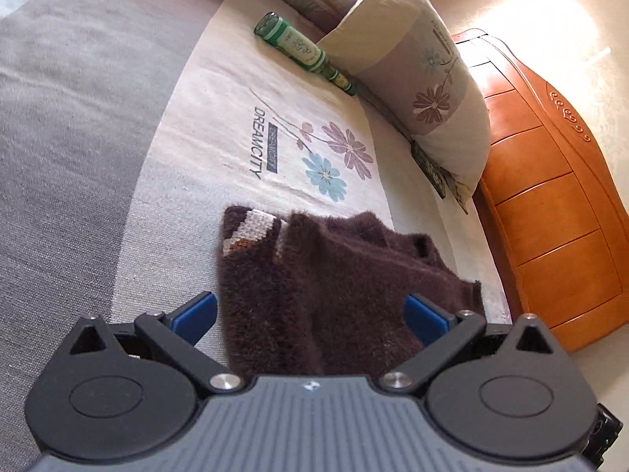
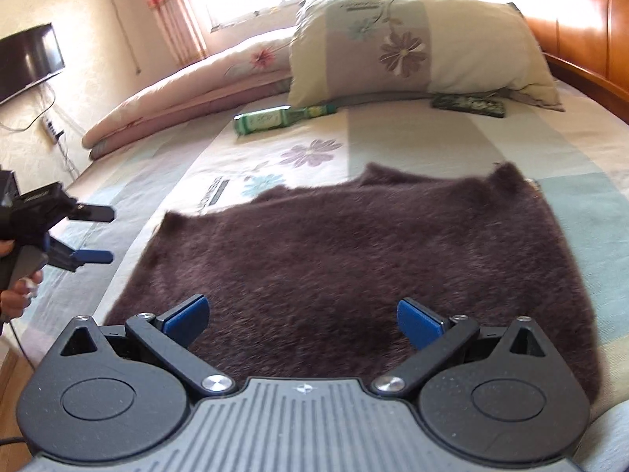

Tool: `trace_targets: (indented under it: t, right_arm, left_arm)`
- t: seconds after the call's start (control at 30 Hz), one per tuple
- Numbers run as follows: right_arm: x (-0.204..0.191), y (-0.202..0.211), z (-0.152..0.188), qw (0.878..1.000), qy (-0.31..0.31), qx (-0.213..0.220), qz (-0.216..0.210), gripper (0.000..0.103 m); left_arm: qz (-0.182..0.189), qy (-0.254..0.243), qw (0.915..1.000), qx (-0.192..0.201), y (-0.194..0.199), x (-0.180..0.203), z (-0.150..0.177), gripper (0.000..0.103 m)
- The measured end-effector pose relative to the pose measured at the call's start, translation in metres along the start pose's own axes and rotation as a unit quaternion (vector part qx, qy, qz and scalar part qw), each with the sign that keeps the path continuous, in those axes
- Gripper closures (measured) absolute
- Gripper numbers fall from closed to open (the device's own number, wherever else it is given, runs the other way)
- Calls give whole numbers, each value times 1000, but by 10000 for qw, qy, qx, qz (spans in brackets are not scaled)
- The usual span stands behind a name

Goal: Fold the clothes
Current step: 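Roll the left gripper and close it on the sweater's patterned cuff edge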

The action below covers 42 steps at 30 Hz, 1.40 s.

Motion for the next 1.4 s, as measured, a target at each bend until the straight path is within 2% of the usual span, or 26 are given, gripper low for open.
trace_targets:
  t: [0.13,0.23,0.33,0.6,0.73,0.87,0.97,1.03,1.07,1.17,1.2,1.23,1.33,1.4]
  right_arm:
    - [-9,-6,-2,9999,92,-50,19,0]
    - [-10,-10,-5,9999,44,-105,21,0]
    - [-12,-14,-5,9998,65,-212,-23,0]
    - [-35,-27,-3,9987,359,-344,-130,0]
    - [-54,-34,-4,9978,451,-407,-278,0]
    - [-78,-33,-4,9946,818,-394,-493,0]
    - [-88,-34,1,9911,1061,-466,-649,0]
    - [-91,-36,4,9899,1126,-535,-679,0]
    - [-92,-36,6,9896,1139,-552,-684,0]
    - [-94,-32,8,9892,1201,-518,-664,0]
    - [-94,-30,9,9888,1246,-495,-659,0]
    - [-95,-28,10,9882,1315,-476,-628,0]
    - [-100,-28,15,9839,1655,-454,-488,0]
    - [-106,-30,19,9793,1910,-488,-449,0]
  left_arm:
    - [341,402,9983,-252,-25,-19,-5,2]
    - [827,728,9922,-582,-48,-26,-1,2]
    - [1098,556,9896,-746,-59,-20,2,2]
    - [1345,436,9867,-806,-79,-17,-19,2]
    - [1519,297,9839,-898,-75,-13,-5,2]
    - [1692,149,9804,-1002,-69,-8,12,2]
    - [1712,240,9804,-947,-68,-10,10,4]
    - [1561,353,9831,-889,-73,-14,0,10]
    - [1465,370,9847,-866,-76,-16,-5,18]
    - [1299,181,9876,-868,-79,-18,-7,34]
    - [1248,145,9885,-843,-79,-20,-5,46]
    - [1196,165,9895,-790,-78,-25,-3,64]
    - [1119,201,9913,-670,-77,-34,2,70]
    - [1123,208,9915,-619,-76,-35,3,70]
Point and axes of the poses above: each gripper's, at about its wrist camera, not at the fingertips, and y roughly against the way its jaws point, x to its right, z to its underside, the point moved 5 cm from there along -y, roughly the way its jaws point, and after that the axes turned 5 degrees about -y, right-handed, at the moved point
